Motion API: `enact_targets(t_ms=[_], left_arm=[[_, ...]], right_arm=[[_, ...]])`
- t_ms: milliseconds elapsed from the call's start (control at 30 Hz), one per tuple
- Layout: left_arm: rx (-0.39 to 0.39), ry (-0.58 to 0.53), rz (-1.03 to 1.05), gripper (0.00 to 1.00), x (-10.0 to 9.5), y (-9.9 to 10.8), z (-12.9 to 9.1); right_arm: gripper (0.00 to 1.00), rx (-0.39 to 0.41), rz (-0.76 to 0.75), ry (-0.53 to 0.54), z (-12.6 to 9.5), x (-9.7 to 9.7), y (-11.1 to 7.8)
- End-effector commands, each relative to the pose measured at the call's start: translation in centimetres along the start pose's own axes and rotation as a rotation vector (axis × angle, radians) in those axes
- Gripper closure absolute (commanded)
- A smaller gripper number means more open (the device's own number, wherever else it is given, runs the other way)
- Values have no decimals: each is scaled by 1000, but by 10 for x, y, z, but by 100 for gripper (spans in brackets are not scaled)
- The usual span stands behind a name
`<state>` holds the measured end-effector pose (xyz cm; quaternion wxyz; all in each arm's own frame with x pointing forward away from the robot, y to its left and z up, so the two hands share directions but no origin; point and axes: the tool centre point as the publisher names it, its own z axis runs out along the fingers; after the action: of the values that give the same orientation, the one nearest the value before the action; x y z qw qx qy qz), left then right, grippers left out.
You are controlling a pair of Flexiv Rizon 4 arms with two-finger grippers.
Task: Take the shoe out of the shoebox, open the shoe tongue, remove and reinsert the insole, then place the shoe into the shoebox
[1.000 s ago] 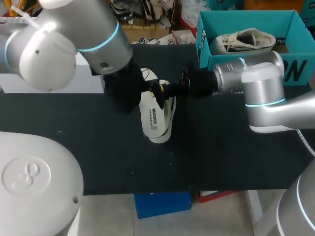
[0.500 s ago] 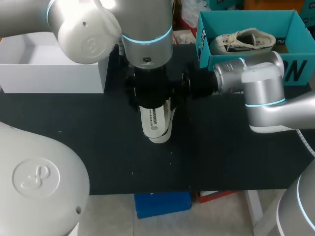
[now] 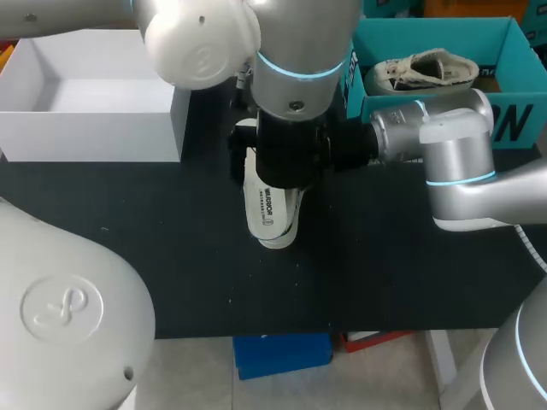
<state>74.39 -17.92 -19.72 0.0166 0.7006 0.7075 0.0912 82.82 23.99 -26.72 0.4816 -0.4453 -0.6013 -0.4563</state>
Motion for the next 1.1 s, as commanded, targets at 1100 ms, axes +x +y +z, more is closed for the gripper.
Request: enact_targets(t_ms=[1100], left_arm=[[22,-20,-36,0,20,109,16]], right_arm=[[100,1,1,-2,0,0,0]])
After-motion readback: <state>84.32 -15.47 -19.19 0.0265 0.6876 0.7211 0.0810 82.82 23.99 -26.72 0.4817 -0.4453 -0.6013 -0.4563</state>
